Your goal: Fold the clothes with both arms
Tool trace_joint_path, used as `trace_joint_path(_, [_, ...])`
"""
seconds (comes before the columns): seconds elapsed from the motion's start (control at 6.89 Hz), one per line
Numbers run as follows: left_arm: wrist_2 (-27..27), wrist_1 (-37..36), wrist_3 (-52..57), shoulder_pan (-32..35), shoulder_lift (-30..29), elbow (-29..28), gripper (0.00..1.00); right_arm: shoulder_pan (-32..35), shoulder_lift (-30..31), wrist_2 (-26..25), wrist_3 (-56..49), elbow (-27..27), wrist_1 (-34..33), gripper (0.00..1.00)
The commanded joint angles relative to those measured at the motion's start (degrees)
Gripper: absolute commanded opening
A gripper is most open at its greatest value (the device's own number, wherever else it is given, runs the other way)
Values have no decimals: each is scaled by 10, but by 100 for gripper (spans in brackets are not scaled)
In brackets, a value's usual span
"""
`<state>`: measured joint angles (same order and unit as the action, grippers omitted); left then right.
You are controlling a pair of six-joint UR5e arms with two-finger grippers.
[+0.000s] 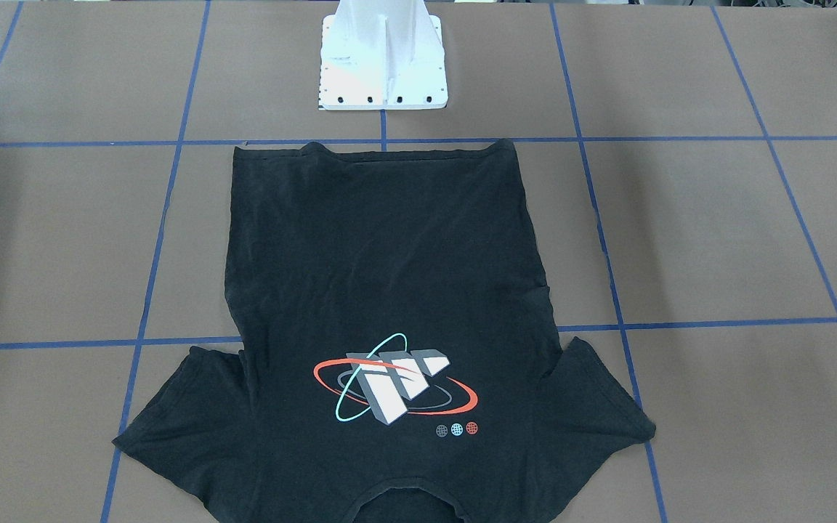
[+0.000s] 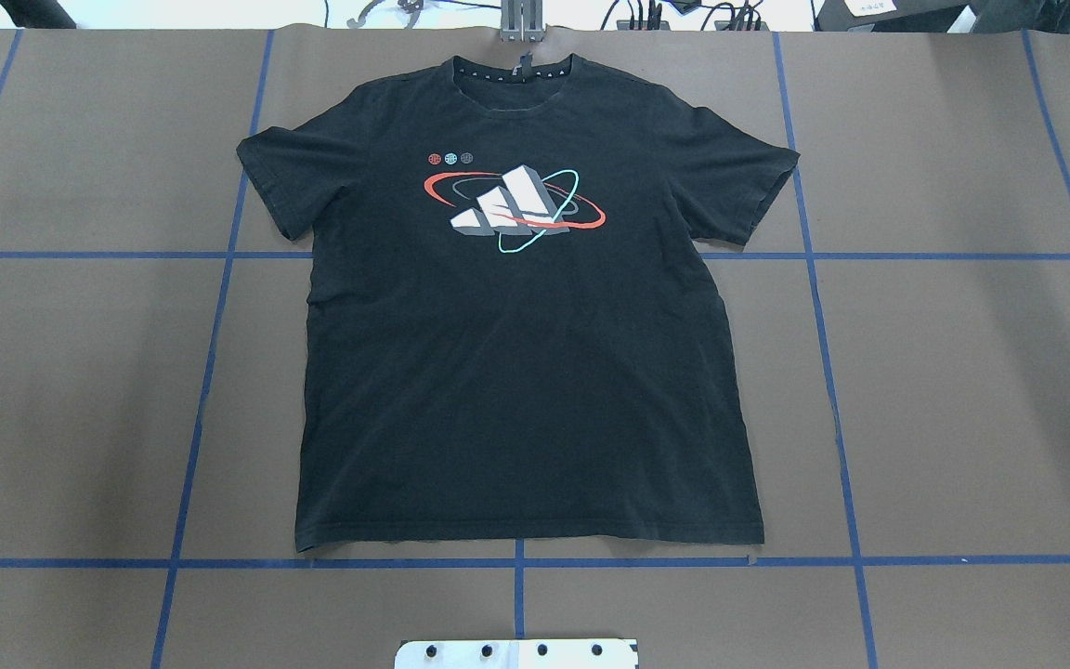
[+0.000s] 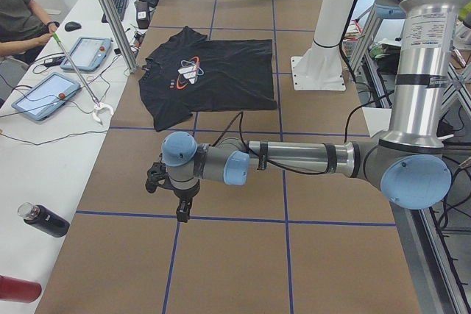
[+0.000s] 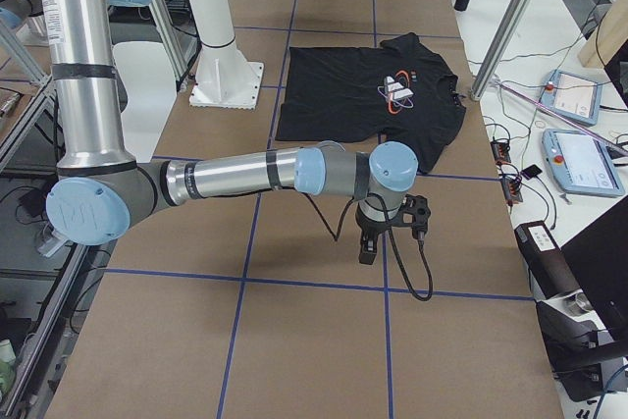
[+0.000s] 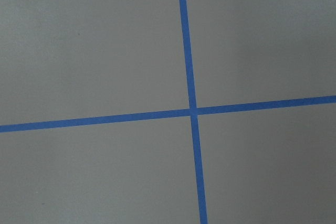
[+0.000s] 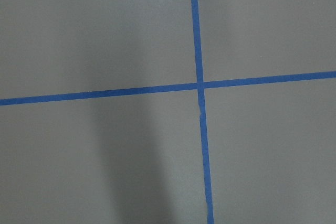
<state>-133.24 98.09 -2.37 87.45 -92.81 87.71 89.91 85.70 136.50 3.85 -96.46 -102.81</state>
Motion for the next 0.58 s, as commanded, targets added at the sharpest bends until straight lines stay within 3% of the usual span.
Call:
trace_joint_path(0.0, [0,0,0,0,0,2,100,0,-4,0,0,1,0,100])
trace_joint_path(0.44, [-2,3,-6,-2,-28,7,100,-10,-24,-1,1,-1,2,100])
